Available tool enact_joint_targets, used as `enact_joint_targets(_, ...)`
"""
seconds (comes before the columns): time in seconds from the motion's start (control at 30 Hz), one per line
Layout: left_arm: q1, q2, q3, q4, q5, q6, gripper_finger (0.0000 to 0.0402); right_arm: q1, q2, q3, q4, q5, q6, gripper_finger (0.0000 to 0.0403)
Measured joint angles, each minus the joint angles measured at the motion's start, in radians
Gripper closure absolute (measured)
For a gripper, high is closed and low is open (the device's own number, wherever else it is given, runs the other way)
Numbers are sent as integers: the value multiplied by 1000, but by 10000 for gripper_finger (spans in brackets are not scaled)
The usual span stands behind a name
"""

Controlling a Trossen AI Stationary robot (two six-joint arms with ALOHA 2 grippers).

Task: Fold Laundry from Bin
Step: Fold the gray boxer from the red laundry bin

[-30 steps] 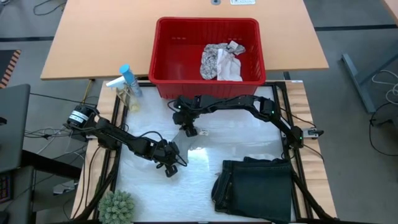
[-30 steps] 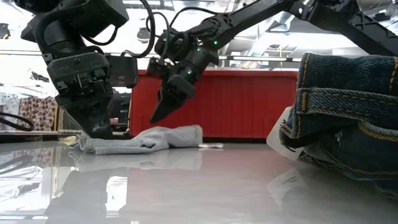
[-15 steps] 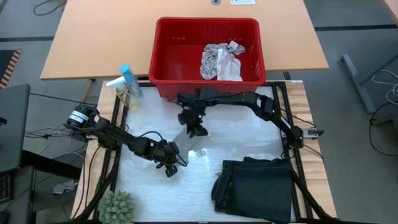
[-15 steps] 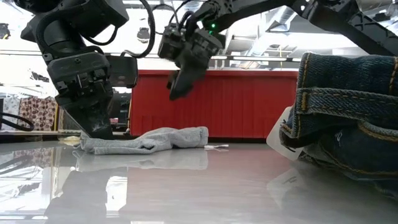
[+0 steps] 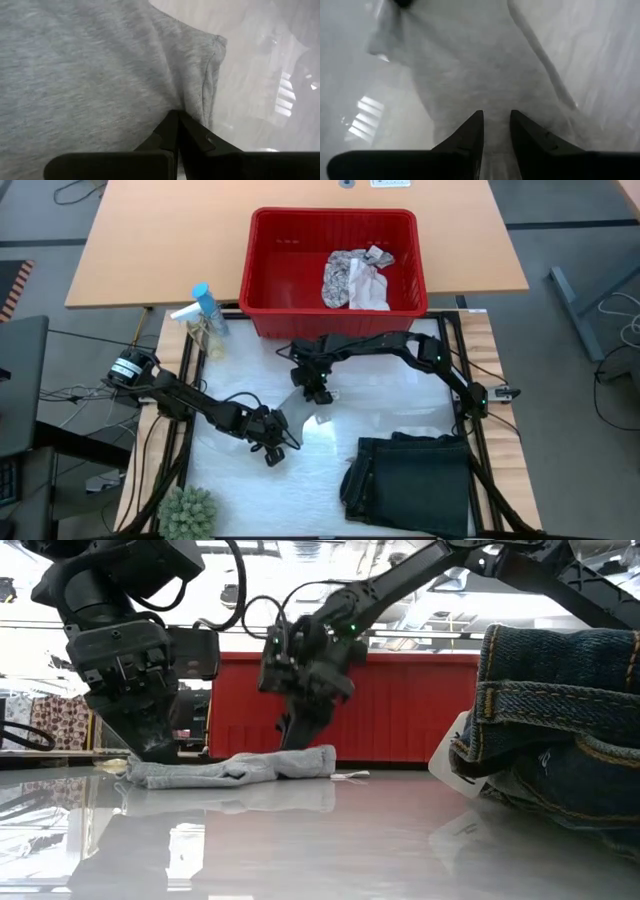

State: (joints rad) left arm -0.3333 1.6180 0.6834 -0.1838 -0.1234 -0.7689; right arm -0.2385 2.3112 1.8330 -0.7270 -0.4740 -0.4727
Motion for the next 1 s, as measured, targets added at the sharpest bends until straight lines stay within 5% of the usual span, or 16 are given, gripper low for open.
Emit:
enact_joint_targets(0.27, -25, -57, 33, -15, -30, 1, 401, 2, -4, -71, 92, 48, 63, 280)
enact_joint_targets(0.63, -15, -136, 111, -184, -443, 118, 402, 11, -4, -73, 92, 52, 75, 280)
enact_joint_targets(0.83, 12, -73, 7, 63, -439, 163, 401, 27, -3, -73, 99, 58, 75, 280)
enact_joint_targets(1.0, 34, -15, -37, 34, -398, 51, 401, 35, -2, -73, 113, 61, 62, 280)
